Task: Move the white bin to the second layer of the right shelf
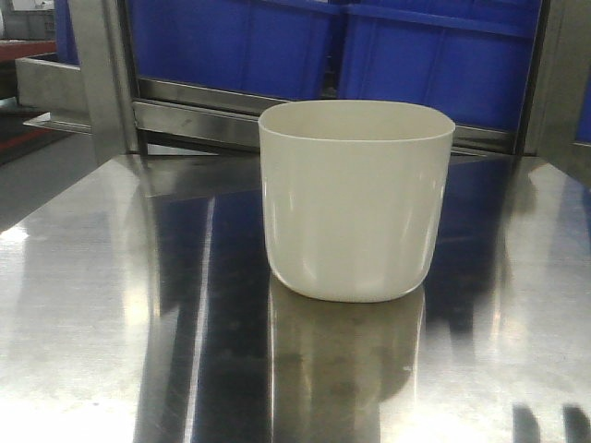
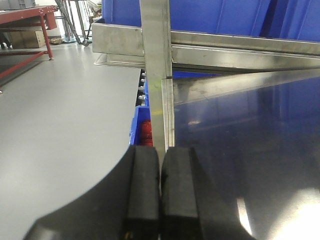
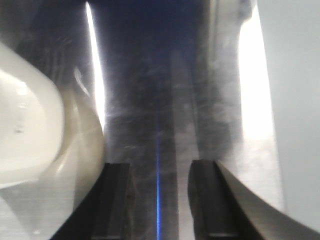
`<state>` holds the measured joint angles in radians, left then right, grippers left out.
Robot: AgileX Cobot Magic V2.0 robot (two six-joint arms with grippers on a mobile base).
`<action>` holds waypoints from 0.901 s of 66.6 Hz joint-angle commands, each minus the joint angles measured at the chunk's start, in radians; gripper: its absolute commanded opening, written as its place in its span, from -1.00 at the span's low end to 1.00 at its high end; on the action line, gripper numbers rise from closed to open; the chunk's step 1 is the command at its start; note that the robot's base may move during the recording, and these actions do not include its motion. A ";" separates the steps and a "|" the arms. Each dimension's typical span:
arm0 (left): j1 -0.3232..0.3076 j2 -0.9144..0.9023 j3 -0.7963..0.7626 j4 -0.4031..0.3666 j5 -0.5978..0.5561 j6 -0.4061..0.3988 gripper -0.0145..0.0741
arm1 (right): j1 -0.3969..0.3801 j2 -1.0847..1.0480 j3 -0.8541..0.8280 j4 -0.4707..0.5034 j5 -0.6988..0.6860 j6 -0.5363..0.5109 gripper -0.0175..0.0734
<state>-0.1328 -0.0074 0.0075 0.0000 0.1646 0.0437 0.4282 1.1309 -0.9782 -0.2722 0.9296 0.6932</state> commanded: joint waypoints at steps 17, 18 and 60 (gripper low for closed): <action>-0.005 -0.014 0.037 0.000 -0.087 -0.005 -0.48 | 0.091 0.302 -0.418 -0.026 0.257 0.051 0.21; -0.005 -0.014 0.037 0.000 -0.087 -0.005 -0.48 | 0.095 0.311 -0.433 -0.026 0.260 0.051 0.21; -0.005 -0.014 0.037 0.000 -0.087 -0.005 -0.48 | 0.144 0.500 -0.591 0.072 0.234 0.051 0.21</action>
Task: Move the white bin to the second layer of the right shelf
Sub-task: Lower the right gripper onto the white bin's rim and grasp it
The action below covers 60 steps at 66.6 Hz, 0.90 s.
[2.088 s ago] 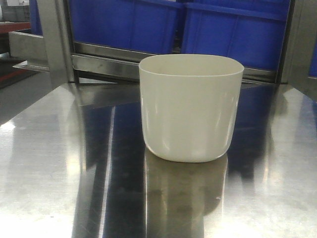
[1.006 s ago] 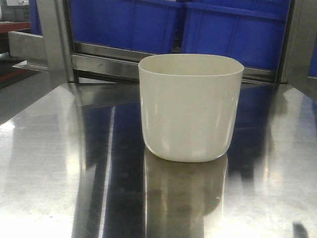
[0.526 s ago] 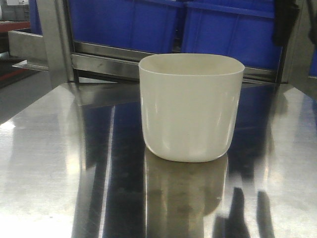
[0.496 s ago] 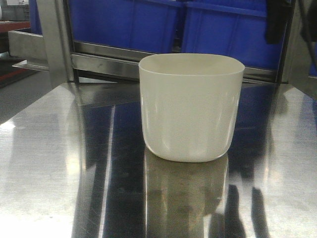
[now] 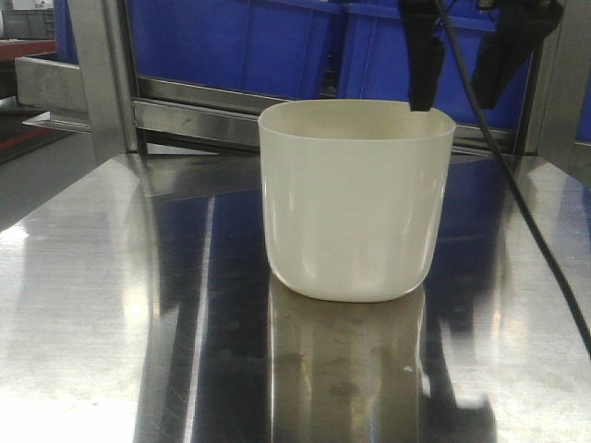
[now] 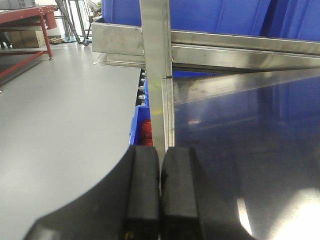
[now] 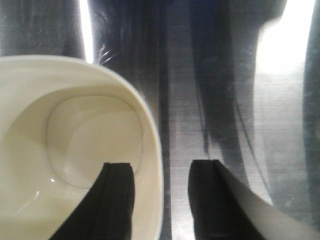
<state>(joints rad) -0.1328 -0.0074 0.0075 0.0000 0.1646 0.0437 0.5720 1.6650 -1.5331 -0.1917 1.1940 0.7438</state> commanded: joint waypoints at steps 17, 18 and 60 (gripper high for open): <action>-0.005 -0.014 0.037 0.000 -0.087 -0.005 -0.48 | -0.009 -0.032 0.022 -0.004 -0.076 0.000 0.21; -0.005 -0.014 0.037 0.000 -0.087 -0.005 -0.48 | -0.009 -0.032 0.026 -0.003 -0.081 0.000 0.21; -0.005 -0.014 0.037 0.000 -0.087 -0.005 -0.48 | -0.034 -0.031 0.109 0.014 -0.154 0.000 0.21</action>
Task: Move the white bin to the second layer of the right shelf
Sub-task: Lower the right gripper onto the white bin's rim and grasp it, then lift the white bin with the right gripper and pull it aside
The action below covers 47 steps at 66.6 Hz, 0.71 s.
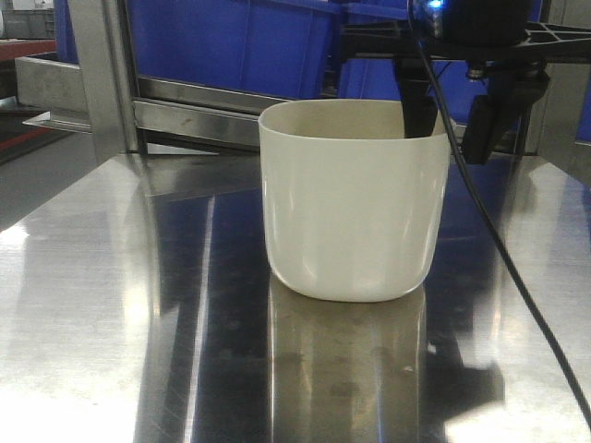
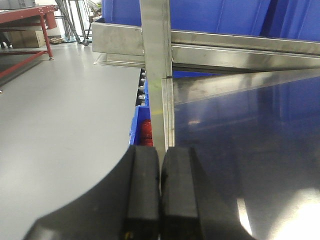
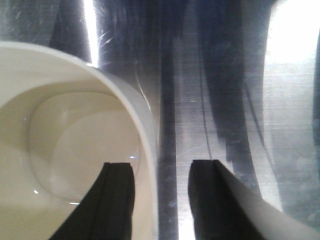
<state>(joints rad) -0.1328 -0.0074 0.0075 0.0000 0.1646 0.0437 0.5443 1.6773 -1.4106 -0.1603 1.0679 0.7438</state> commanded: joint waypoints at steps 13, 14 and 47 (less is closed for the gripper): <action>-0.005 -0.014 0.037 0.000 -0.087 -0.005 -0.48 | -0.007 -0.043 -0.011 -0.017 -0.029 -0.002 0.11; -0.005 -0.014 0.037 0.000 -0.087 -0.005 -0.48 | -0.007 -0.043 -0.011 -0.017 -0.029 -0.002 0.08; -0.005 -0.014 0.037 0.000 -0.087 -0.005 -0.48 | -0.010 -0.149 -0.013 -0.025 -0.026 -0.154 -0.51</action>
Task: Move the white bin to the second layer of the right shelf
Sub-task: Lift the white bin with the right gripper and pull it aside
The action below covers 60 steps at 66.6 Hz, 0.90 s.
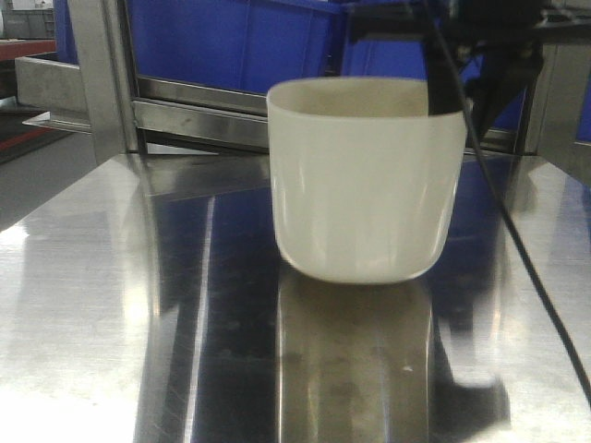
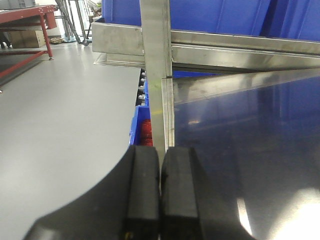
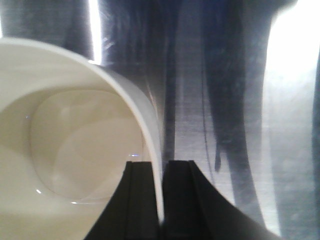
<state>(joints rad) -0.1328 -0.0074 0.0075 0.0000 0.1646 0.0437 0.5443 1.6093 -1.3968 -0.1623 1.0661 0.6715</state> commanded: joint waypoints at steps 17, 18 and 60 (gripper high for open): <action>-0.005 -0.014 0.037 0.000 -0.087 -0.005 -0.48 | -0.107 -0.145 -0.014 0.111 -0.035 -0.384 -0.51; -0.005 -0.014 0.037 0.000 -0.087 -0.005 -0.48 | -0.116 -0.148 -0.011 0.118 -0.036 -0.394 -0.51; -0.005 -0.014 0.037 0.000 -0.087 -0.005 -0.48 | -0.543 -0.571 0.461 0.134 -0.382 -0.550 -0.51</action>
<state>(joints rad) -0.1328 -0.0074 0.0075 0.0000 0.1646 0.0437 0.0374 1.1387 -0.9647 -0.0317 0.8036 0.1789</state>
